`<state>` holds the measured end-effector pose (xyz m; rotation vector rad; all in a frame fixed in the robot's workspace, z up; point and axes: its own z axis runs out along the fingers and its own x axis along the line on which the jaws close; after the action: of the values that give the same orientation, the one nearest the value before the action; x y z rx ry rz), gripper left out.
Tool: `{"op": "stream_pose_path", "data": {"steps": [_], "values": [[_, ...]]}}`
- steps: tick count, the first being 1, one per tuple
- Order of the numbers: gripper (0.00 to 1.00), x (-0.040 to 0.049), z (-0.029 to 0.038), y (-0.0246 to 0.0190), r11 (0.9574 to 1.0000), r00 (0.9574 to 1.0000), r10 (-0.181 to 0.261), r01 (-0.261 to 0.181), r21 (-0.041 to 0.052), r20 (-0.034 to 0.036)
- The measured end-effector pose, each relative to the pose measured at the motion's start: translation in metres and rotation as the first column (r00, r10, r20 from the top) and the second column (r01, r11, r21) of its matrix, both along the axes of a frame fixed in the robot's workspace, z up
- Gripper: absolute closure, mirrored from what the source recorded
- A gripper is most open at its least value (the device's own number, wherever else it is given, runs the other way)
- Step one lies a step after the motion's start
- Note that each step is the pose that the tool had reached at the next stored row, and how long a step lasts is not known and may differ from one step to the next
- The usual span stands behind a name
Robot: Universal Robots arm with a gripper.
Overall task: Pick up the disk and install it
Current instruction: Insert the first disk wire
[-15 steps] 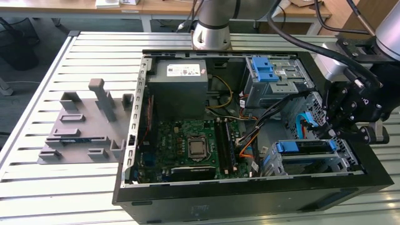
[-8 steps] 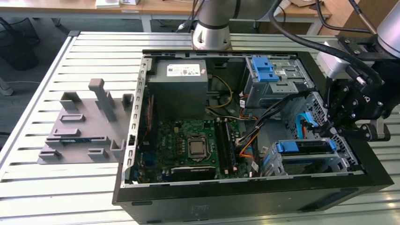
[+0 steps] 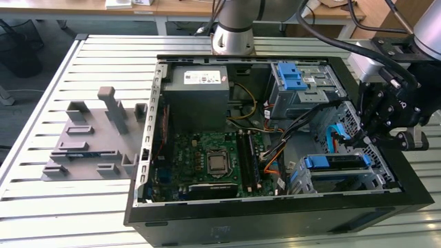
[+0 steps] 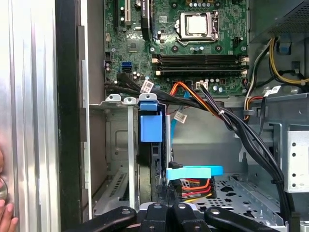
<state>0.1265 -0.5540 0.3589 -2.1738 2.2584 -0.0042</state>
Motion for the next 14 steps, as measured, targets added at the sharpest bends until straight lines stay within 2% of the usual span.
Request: {"op": "stream_pose_path", "data": {"steps": [3,9,14], "values": [[0.89,0.0002,0.0000,0.0017,1.0000,1.0000,0.000,0.000,0.0000,0.0016],[0.89,0.0001,0.0000,0.0066,1.0000,1.0000,-0.001,0.001,0.0001,0.0098],[0.89,0.0000,-0.0007,0.0082,1.0000,0.9999,-0.002,0.002,0.0002,0.0101]]}}
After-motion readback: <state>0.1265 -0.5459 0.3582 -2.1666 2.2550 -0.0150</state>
